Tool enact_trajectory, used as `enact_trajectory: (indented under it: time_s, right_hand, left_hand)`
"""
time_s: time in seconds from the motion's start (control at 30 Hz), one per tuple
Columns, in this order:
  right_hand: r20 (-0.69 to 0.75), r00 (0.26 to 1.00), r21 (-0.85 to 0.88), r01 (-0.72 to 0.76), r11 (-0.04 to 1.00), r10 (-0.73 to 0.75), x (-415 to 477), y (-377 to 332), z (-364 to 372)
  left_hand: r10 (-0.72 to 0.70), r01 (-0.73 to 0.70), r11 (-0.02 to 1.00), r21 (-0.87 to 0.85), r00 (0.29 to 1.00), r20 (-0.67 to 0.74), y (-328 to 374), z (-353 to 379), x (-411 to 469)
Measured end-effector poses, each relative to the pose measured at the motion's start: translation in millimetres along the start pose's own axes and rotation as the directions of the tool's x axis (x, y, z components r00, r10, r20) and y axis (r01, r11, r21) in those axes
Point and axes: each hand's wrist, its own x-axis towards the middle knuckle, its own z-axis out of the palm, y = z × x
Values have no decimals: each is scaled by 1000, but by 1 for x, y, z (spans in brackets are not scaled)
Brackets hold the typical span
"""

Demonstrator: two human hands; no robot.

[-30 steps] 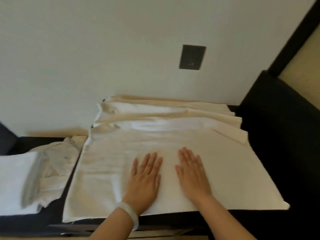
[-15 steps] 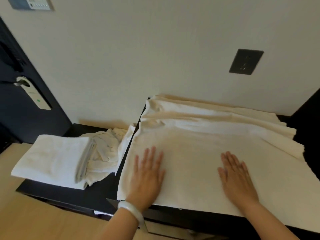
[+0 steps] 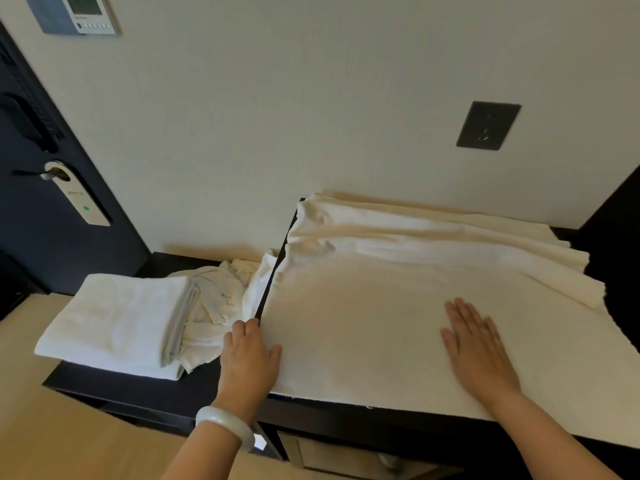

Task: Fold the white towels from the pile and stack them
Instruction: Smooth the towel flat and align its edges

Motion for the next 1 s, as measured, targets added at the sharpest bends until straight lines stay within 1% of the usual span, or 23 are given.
enact_trajectory:
  time_s: [0.1, 0.2, 0.23, 0.3, 0.37, 0.4, 0.43, 0.47, 0.5, 0.53, 0.6, 0.63, 0.67, 0.7, 0.73, 0.77, 0.8, 0.83, 0.87, 0.9, 0.93, 0.97, 1.0]
  right_hand:
    - [-14, 1000, 5, 2, 1000, -2, 0, 0, 0]
    - [-20, 1000, 25, 5, 1000, -5, 0, 2, 0]
    - [-19, 1000, 26, 6, 1000, -5, -1, 2, -1]
    - [-3, 1000, 35, 9, 999, -9, -1, 2, -2]
    - [12, 1000, 43, -2, 999, 2, -1, 1, -3]
    - [22, 1000, 39, -16, 999, 16, -1, -2, -5]
    - [27, 999, 40, -30, 999, 29, -2, -6, -8]
    - [11, 1000, 65, -27, 998, 26, -5, -14, -12]
    - [-29, 999, 127, 16, 992, -12, -10, -24, -15]
    - [-64, 993, 217, 106, 970, -94, -17, -36, -19]
    - [-34, 949, 430, 298, 852, -314, -39, -70, -29]
    - [11, 907, 485, 363, 796, -421, -50, -87, -32]
    - [45, 863, 473, 425, 772, -503, -58, -100, -31]
    - [55, 829, 410, 490, 769, -557, -63, -108, -29]
    - [51, 814, 328, 533, 780, -579, -65, -112, -25]
    - [47, 826, 263, 532, 805, -562, -65, -111, -23]
    - [31, 863, 240, 483, 842, -504, -63, -106, -22]
    - [6, 907, 243, 406, 881, -420, -60, -96, -23]
    - [-7, 945, 247, 318, 915, -327, -58, -81, -24]
    - [2, 969, 233, 239, 943, -246, -57, -66, -25]
    - [3, 983, 216, 180, 960, -185, -57, -49, -29]
    - [0, 989, 211, 146, 966, -150, -56, -32, -33]
    - [12, 993, 242, 112, 964, -118, -55, -17, -38]
  left_hand:
    - [-137, 184, 956, -228, 969, 208, 3, -12, 8]
    - [-188, 332, 865, -377, 909, 371, 1, -21, 11]
    - [-179, 371, 808, -457, 895, 409, -1, -24, 10]
    - [-128, 462, 622, -633, 857, 499, -6, -30, 6]
    - [-50, 549, 409, -729, 811, 583, -7, -38, 0]
    - [-23, 575, 327, -750, 798, 602, -7, -41, -3]
    - [-17, 585, 266, -766, 798, 603, -5, -44, -4]
    - [-25, 573, 237, -784, 811, 585, -4, -46, -6]
    - [-40, 545, 235, -805, 833, 552, -1, -48, -7]
    - [-46, 510, 241, -826, 856, 515, 2, -52, -8]
    - [-5, 460, 231, -857, 882, 471, 10, -62, -9]
    - [24, 454, 206, -867, 883, 468, 14, -67, -8]
    - [49, 458, 173, -872, 880, 472, 18, -71, -7]
    - [68, 472, 137, -871, 873, 483, 22, -75, -5]
    - [86, 482, 99, -871, 867, 490, 25, -77, -3]
    - [104, 484, 67, -873, 867, 488, 27, -79, 0]
    - [121, 469, 63, -881, 873, 473, 28, -80, 2]
    - [131, 441, 94, -893, 883, 450, 30, -80, 3]
    - [122, 387, 181, -904, 904, 411, 31, -77, 3]
    - [96, 295, 332, -896, 934, 344, 30, -75, 4]
    - [70, 178, 514, -839, 966, 248, 32, -70, 6]
    - [55, 75, 673, -736, 987, 151, 34, -66, 11]
    - [56, 4, 774, -633, 996, 75, 34, -61, 17]
